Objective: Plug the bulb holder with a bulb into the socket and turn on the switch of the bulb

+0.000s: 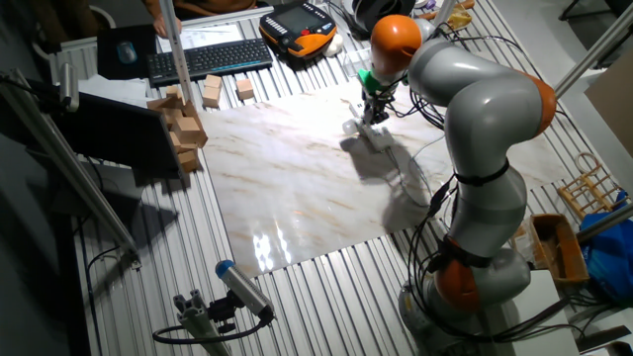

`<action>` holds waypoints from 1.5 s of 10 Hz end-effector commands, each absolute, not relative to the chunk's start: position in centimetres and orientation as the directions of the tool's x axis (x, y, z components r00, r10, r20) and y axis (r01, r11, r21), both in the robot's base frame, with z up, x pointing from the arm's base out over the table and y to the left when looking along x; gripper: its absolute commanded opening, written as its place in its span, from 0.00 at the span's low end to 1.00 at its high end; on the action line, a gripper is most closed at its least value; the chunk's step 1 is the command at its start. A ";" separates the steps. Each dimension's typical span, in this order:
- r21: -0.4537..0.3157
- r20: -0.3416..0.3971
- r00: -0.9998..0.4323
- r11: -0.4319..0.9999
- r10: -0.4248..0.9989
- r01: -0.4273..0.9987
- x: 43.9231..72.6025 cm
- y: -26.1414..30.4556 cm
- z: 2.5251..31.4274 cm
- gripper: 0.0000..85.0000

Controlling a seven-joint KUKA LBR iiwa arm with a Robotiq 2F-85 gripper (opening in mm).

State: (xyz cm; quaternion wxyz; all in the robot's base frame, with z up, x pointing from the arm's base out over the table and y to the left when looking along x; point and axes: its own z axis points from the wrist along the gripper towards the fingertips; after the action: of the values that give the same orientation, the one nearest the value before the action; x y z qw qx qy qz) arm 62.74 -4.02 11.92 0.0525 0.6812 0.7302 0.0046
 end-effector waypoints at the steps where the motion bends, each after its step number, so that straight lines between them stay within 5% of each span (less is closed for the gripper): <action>1: 0.080 -0.068 -0.066 0.072 0.995 0.994 62.8 -4.2 11.9 0.00; 15: 0.089 -0.039 -0.080 0.083 0.996 0.993 64.4 -4.9 9.9 0.00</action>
State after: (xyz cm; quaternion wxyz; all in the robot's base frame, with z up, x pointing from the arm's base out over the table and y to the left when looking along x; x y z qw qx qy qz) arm 64.40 -4.89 9.91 0.0443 0.6763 0.7350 0.0188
